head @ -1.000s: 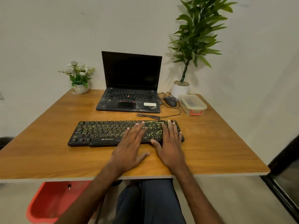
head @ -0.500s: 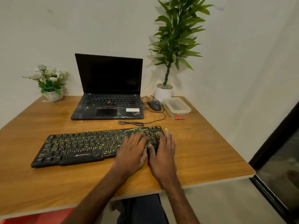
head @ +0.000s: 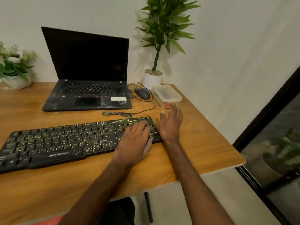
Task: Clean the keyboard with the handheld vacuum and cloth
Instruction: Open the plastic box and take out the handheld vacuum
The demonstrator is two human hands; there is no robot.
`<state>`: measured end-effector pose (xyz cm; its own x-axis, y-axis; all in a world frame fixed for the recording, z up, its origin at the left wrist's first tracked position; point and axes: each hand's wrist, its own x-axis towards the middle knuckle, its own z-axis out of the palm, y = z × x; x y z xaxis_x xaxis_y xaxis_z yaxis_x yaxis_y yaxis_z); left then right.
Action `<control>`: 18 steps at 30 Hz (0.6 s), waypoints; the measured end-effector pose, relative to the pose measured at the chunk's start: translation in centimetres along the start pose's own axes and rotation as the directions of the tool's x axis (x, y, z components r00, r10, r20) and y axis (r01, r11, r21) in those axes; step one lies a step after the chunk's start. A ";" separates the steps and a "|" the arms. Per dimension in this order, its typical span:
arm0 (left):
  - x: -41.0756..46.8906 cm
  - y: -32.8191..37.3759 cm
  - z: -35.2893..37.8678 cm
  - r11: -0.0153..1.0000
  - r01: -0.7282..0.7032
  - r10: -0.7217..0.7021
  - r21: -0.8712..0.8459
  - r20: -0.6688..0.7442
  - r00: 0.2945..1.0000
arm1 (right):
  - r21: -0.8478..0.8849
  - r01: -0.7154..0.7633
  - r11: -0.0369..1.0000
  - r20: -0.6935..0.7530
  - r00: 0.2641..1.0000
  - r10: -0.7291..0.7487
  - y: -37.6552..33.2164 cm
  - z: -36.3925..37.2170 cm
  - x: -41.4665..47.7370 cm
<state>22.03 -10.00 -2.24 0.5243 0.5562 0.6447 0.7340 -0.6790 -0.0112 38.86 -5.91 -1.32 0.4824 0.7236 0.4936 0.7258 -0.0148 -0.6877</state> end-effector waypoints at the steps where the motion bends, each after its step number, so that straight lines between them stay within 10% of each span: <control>1: 0.0 0.0 0.1 1.000 -0.007 0.007 -0.010 0.003 1.000 | -0.023 0.005 1.000 -0.010 1.000 -0.005 0.1 0.4 1.1; 18: -0.3 -0.6 0.3 0.991 -0.042 0.040 -0.124 -0.017 0.999 | -0.574 0.155 0.804 0.010 0.983 -0.182 -0.6 1.8 3.0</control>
<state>21.53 -9.63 -2.66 0.5464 0.5203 0.6563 0.6519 -0.7562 0.0568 38.98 -2.46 -0.42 0.3372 0.7208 0.6056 0.9397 -0.2962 -0.1706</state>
